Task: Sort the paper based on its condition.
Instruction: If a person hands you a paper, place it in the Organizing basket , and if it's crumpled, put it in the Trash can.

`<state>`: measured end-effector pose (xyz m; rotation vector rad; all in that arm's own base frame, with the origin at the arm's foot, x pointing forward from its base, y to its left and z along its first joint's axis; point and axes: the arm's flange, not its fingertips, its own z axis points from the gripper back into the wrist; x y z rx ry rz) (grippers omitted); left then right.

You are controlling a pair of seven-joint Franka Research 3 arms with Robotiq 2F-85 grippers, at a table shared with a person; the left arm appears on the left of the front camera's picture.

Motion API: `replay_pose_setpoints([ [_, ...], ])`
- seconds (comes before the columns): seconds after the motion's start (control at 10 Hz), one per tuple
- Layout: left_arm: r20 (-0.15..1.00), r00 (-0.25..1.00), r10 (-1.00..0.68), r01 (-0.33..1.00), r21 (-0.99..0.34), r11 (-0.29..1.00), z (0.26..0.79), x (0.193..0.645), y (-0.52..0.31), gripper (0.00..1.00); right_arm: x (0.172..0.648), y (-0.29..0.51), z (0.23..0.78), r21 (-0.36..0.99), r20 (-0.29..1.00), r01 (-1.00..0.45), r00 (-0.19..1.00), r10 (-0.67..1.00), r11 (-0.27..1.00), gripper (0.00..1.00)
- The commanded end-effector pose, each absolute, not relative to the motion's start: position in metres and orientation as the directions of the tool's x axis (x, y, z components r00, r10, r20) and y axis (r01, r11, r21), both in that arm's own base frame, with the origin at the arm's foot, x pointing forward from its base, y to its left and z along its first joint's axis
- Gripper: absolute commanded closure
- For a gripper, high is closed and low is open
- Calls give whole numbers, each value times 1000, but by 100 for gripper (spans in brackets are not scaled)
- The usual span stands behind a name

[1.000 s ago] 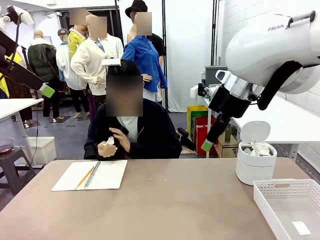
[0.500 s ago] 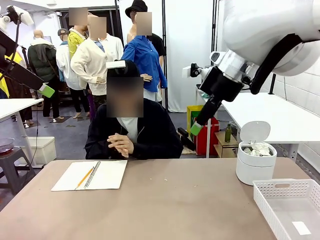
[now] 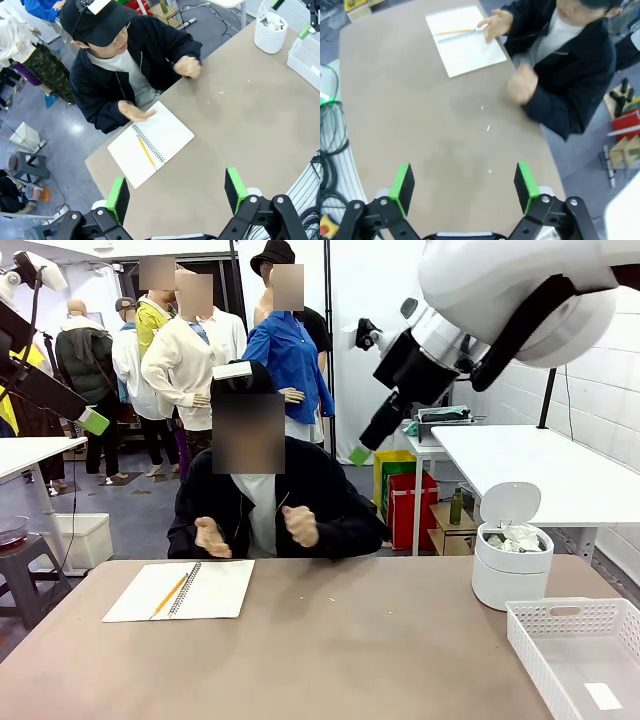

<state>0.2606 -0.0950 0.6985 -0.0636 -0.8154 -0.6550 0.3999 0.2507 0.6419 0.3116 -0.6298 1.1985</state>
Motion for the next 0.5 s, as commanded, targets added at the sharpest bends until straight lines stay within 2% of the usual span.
replay_pose_setpoints([
  [0.0, 694, 502, -517, 564, 191, 804, 699, 260, -94, 0, 417, 262, 646, -110, 655, -942, 172, 735, 318, 0],
  [0.4, 694, 502, -517, 564, 191, 804, 699, 260, -94, 0, 435, 265, 678, -100, 702, -935, 177, 690, 342, 0],
])
